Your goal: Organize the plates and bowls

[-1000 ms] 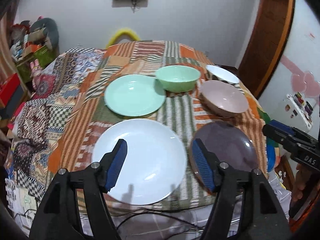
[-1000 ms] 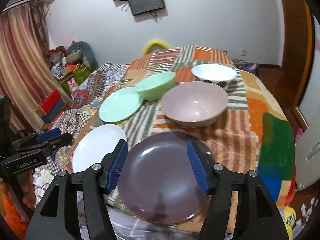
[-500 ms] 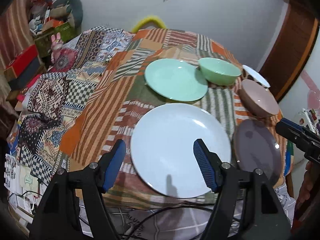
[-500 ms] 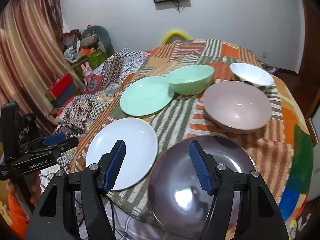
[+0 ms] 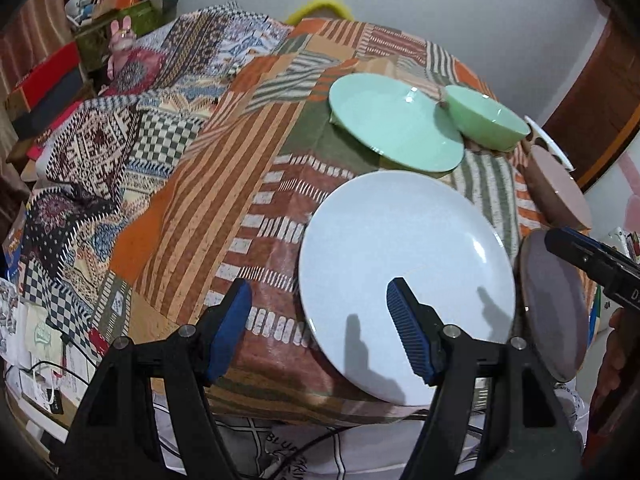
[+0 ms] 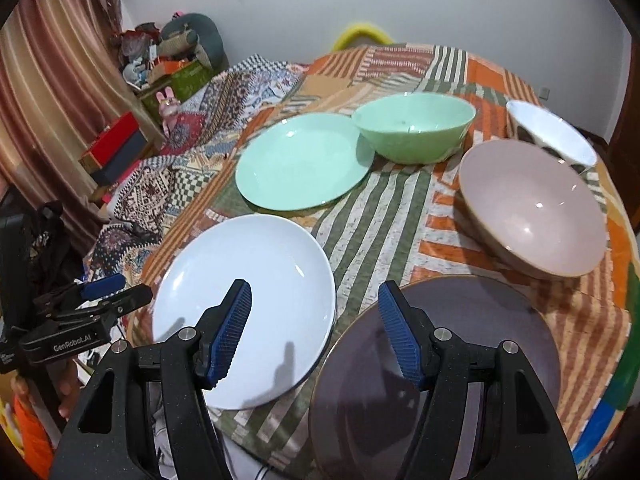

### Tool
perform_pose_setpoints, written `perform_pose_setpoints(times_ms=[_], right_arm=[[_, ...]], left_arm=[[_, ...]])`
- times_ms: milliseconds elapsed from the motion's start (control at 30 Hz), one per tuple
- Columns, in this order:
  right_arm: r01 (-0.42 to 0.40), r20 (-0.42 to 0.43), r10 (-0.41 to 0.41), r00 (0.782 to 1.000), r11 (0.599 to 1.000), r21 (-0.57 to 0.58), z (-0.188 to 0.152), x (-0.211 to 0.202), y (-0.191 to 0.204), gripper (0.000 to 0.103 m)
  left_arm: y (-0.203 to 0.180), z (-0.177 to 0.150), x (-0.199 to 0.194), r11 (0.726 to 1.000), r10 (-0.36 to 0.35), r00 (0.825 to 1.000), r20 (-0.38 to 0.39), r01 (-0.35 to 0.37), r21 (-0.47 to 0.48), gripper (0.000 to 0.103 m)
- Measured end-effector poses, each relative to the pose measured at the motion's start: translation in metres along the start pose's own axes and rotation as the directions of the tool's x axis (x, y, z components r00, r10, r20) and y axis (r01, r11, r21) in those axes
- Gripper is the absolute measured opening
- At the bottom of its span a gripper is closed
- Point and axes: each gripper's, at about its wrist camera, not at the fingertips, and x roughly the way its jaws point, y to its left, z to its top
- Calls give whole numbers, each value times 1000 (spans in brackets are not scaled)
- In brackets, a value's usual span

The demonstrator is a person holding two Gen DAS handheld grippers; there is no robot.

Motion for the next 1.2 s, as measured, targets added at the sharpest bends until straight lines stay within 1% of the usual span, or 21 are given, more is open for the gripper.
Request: perform_pose_setpoints(times_ms=[200,300,367,433,467,533,567,633,700,733,800,933,1033,1067,1100,1167,1200], right_arm=[[14,-53,-14,998,1000,5,2,23,-3,62],[16,-74,-15,997,1000,10,3,31,-4,62],[19,-80,-18,997,1000,12,2,34,-4,59],[20,-89,-19,996,1000,9,2,37,-4,51],[19,-94,-18,995,1000,7,3,39,-5,49],[18,-104,-18,994,1000,2,4,43,-5,42],[13,-112,-13,994,1000,2,4,44,-5,41],[11,-123,-11,992,1000,3,5,48,-6,38],[9,-134,-8,991,1000,5,5,51,-7,36],[7,-140,-6,990,1000,4,5,52,-7,35],[3,-153,-3,988,1000,1,5,55,-6,34],[-8,-176,7,984,1000,-3,5,61,-4,34],[-19,-187,19,982,1000,-1,6,64,-4,34],[-24,-189,24,982,1000,-2,5,64,-4,34],[-33,-193,32,981,999,-4,5,65,-2,34],[-17,-189,14,982,1000,-16,4,65,2,33],[-11,-187,7,982,1000,-19,4,64,2,32]], left_arm=[[9,-1,16,999,-12,1000,-29,12,-30,70],[11,-2,19,1000,-3,1000,-17,3,-31,70],[12,-1,20,1000,-1,1000,-8,1,-29,69],[14,-1,20,999,-14,1000,-2,14,-33,66],[14,0,21,999,-20,1000,-1,20,-34,60],[14,0,22,999,-31,1000,-6,31,-31,55],[14,0,23,999,-35,999,-7,35,-30,51],[14,0,26,999,-44,999,-18,43,-29,49],[14,-1,30,998,-54,998,-31,53,-31,42],[15,-2,32,998,-59,998,-39,57,-31,40],[16,-4,35,996,-77,995,-56,75,-39,36],[15,-8,37,996,-86,994,-63,84,-39,34],[13,-8,39,993,-111,991,-72,109,-39,33],[11,-8,40,991,-128,989,-79,125,-38,30],[9,-8,40,991,-129,988,-85,127,-35,30],[5,-7,40,995,-102,991,-87,102,-12,30],[5,-7,39,995,-100,991,-87,99,-11,30]])
